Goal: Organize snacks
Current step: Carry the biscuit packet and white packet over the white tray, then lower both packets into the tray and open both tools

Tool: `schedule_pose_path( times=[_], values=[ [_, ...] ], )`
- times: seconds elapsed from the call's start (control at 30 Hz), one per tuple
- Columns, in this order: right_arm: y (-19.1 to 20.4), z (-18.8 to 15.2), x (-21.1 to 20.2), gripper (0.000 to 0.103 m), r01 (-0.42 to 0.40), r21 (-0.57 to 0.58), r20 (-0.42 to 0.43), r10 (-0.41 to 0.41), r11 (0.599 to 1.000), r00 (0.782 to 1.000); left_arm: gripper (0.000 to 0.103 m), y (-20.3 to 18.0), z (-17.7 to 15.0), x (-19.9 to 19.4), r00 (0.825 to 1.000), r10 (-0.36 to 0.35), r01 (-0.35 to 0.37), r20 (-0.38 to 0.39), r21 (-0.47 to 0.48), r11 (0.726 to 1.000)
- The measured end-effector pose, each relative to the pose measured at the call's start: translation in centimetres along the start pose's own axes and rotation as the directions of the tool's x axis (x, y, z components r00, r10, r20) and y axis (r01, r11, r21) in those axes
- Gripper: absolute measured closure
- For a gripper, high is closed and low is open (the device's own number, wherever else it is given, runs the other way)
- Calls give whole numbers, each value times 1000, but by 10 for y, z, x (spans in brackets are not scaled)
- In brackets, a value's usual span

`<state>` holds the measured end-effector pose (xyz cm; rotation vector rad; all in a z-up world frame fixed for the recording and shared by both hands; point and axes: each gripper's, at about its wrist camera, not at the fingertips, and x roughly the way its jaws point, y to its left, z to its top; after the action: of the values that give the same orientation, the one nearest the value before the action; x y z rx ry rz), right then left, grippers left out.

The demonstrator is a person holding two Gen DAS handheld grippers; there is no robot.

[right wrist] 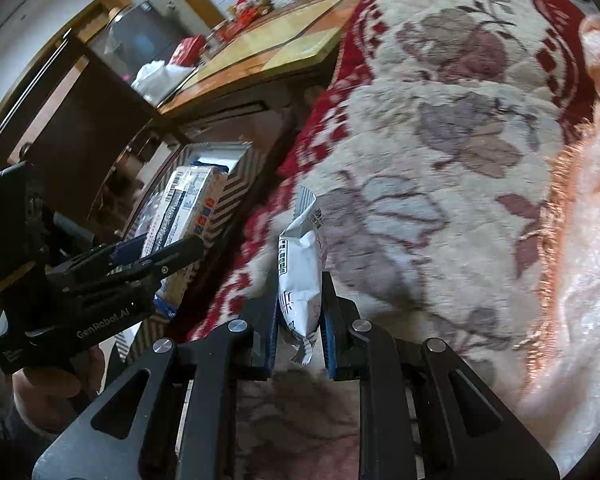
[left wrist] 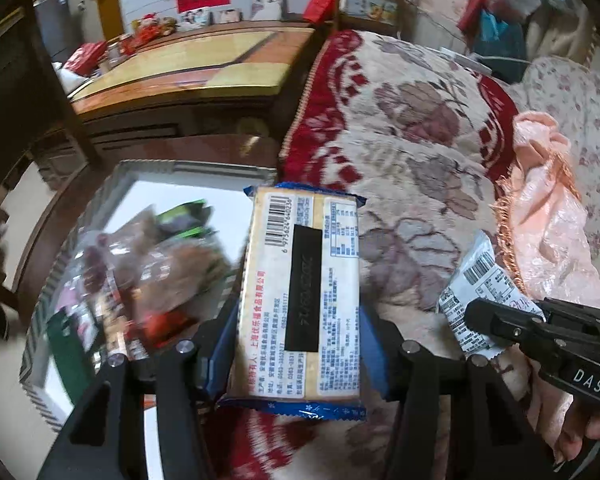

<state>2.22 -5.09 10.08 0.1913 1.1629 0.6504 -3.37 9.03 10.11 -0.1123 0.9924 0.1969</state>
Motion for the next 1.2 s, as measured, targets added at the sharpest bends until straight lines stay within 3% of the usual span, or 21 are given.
schedule_pose_path(
  times=[0.63, 1.2],
  values=[
    [95, 19, 37, 86, -43, -173, -62, 33, 984, 998, 45, 106, -22, -34, 995, 85, -77, 43, -172, 982],
    [170, 26, 94, 86, -123, -279, -178, 75, 952, 981, 45, 169, -52, -29, 991, 130, -125, -3, -304, 944]
  ],
)
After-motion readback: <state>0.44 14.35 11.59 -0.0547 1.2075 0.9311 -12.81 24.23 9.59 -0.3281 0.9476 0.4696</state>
